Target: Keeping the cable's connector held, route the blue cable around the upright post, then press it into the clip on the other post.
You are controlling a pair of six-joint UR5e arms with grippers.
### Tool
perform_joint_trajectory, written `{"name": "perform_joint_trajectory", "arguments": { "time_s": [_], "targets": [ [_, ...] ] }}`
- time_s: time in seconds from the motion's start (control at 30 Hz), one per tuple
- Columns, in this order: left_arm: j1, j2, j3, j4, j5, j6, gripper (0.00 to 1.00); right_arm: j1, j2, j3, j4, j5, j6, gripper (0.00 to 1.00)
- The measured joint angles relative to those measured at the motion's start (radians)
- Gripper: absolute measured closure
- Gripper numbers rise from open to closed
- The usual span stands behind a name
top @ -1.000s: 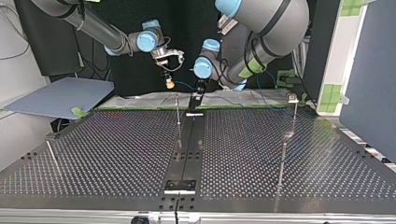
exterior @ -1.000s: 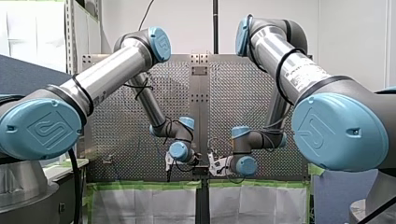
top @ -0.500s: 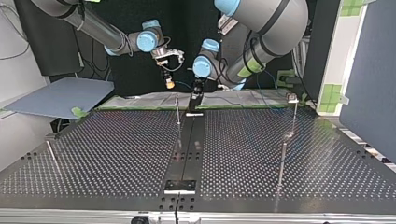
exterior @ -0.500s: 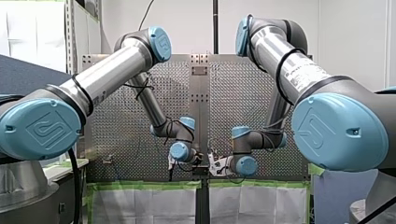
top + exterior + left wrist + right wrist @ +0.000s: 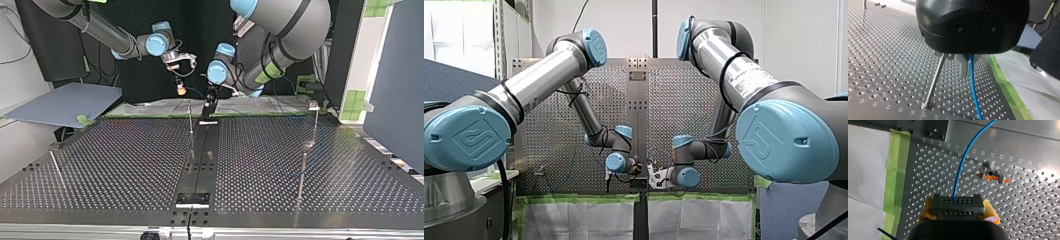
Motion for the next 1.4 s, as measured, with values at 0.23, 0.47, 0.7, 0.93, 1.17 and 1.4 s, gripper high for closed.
{"name": "perform_joint_trajectory", "arguments": {
  "time_s": [0.23,0.47,0.7,0.93,1.17,1.4],
  "targets": [
    [-0.001,0.000,0.000,0.000,-0.001,0.042,1.00,-0.002,0.001,0.000,0.001,0.000,0.000,1.00],
    [-0.006,0.000,0.000,-0.001,-0.029,0.081,1.00,-0.008,0.001,-0.001,0.001,0.003,0.000,1.00],
    [-0.012,0.000,0.000,0.002,-0.062,0.114,1.00,-0.020,0.001,-0.001,0.000,0.010,0.004,1.00],
    [-0.018,0.000,0.000,0.013,-0.061,0.135,1.00,-0.039,0.001,-0.001,0.000,0.011,0.005,1.00],
    [-0.030,0.000,0.000,0.020,-0.063,0.162,1.00,-0.059,0.000,-0.002,-0.004,0.008,0.001,1.00],
    [-0.035,0.000,0.000,0.037,-0.066,0.179,1.00,-0.079,0.000,-0.010,0.002,0.001,-0.015,1.00]
  ]
}}
